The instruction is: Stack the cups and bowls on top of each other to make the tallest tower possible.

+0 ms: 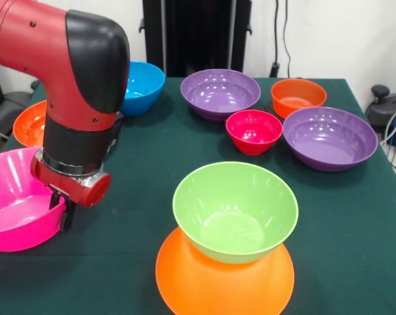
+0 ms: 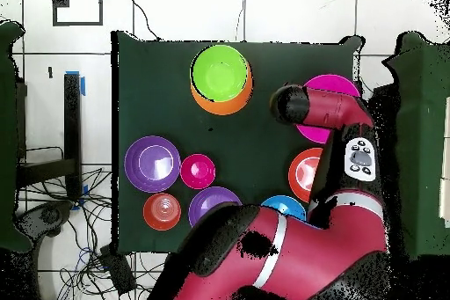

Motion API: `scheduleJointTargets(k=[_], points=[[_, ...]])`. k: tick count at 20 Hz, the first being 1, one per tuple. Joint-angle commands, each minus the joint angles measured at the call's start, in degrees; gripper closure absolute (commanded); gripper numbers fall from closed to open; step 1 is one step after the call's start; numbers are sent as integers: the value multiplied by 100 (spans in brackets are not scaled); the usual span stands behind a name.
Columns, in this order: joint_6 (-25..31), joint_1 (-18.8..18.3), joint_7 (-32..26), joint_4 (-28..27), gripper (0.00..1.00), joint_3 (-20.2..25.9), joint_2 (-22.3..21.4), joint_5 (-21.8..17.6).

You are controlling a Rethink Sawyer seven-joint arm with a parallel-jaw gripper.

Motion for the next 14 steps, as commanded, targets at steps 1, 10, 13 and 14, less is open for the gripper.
scheduleJointTargets(k=[1,10,13,14], points=[[541,123,380,839,100,421,-730,341],[1522,509,463,824,100,-17,-1266,535],[1738,641,527,789,100,-151,-1343,591],[1824,660,531,768,100,-164,-1384,625]])
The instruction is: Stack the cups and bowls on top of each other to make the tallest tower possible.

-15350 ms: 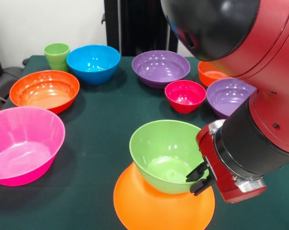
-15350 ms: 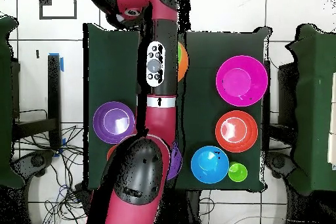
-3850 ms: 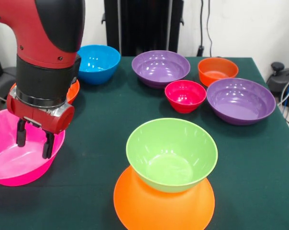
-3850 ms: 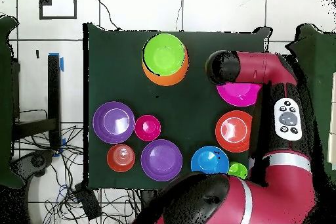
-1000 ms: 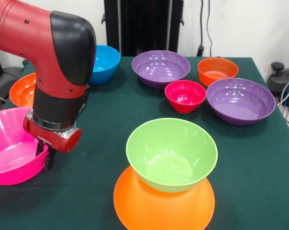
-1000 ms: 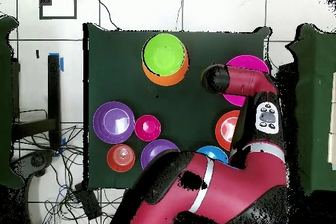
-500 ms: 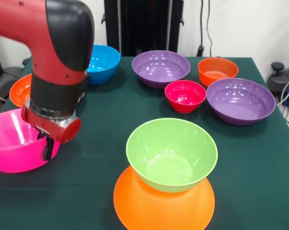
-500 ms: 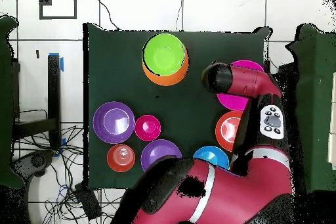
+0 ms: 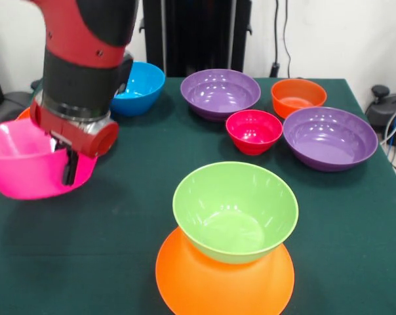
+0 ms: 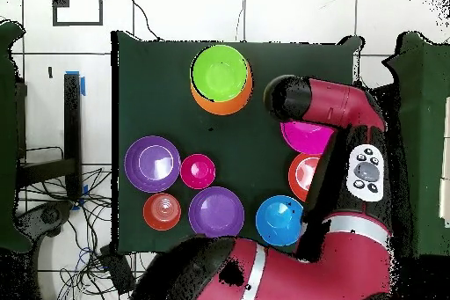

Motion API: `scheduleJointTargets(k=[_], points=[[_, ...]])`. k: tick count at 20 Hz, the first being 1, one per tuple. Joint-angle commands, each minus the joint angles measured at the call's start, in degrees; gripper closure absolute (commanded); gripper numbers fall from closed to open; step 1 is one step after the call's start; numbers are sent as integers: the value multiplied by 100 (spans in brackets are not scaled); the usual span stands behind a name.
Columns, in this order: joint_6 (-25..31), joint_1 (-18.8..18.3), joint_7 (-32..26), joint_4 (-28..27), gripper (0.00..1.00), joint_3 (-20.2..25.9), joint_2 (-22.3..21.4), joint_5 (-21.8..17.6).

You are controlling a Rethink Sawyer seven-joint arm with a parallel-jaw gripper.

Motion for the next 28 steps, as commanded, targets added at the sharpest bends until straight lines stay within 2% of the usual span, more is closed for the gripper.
scheduleJointTargets(k=[1,5,18,24,28], points=[[1129,358,541,251,100,77,-432,227],[1507,500,604,164,100,-36,-571,319],[3619,1067,1060,-831,100,-565,-783,654],[4104,1208,1323,-1266,100,-684,-691,845],[4463,1298,1415,-1790,100,-804,-557,885]])
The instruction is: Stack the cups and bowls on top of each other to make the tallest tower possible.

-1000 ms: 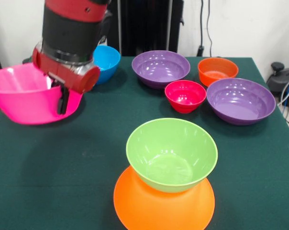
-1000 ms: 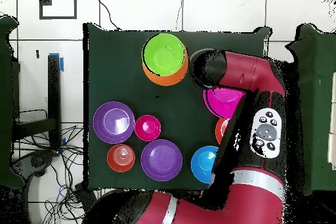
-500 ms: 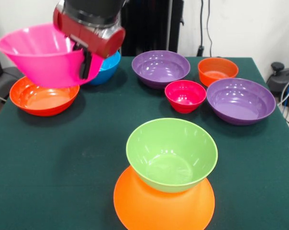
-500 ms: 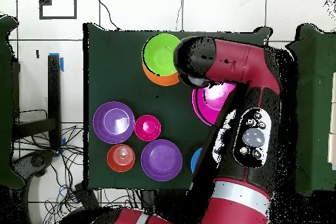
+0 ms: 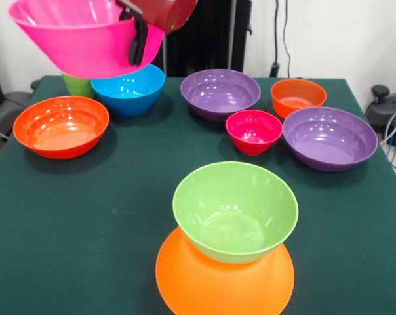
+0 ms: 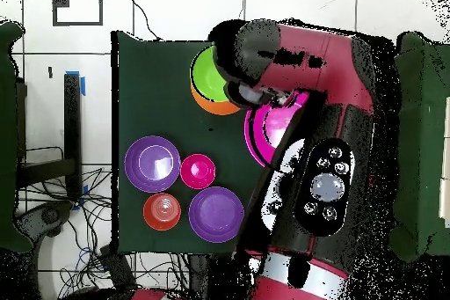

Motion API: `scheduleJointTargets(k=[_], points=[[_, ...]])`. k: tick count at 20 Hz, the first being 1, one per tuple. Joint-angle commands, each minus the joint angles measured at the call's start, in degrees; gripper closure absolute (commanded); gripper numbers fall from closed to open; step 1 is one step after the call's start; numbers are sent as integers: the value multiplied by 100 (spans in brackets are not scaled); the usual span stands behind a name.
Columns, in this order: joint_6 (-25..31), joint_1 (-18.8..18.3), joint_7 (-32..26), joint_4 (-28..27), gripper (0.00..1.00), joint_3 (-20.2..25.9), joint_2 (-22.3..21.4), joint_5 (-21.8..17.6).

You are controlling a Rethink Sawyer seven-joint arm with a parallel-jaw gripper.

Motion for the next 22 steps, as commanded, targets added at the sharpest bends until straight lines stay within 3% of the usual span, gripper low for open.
scheduleJointTargets(k=[1,14,22], points=[[1009,198,1361,-900,100,65,187,166],[1874,293,2191,-3012,100,-97,1388,595],[2507,182,2692,-4628,100,-544,2397,1111]])
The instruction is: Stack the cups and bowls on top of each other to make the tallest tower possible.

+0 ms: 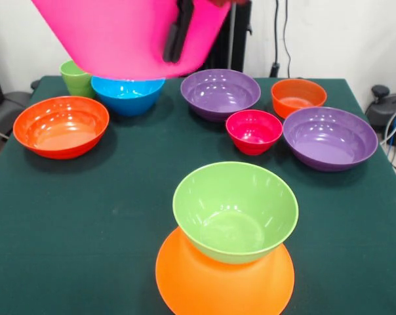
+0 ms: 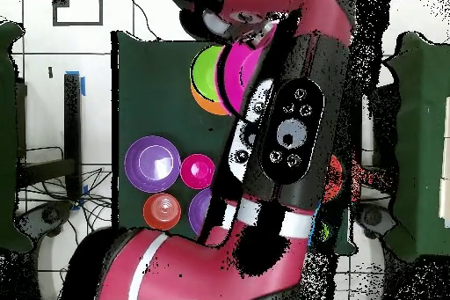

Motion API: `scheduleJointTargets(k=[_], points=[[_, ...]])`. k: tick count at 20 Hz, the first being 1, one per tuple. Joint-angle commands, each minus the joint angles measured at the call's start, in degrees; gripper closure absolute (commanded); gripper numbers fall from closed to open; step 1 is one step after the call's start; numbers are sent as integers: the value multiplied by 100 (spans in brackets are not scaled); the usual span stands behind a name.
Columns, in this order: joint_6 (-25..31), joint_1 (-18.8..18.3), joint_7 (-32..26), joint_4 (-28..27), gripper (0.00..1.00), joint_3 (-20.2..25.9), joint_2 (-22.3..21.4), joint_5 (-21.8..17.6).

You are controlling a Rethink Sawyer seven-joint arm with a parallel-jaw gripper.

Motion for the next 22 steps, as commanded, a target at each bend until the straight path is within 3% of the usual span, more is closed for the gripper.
scheduleJointTargets(k=[1,6,10,15,22], points=[[1088,2,1547,-1436,100,-79,1043,412],[1317,-128,1892,-2075,100,-840,1537,1197],[1430,-245,2042,-2310,100,-1736,1769,2013],[1433,-401,2021,-2403,100,-2898,1936,3146],[1183,-458,2138,-2329,100,-4198,2088,4448]])
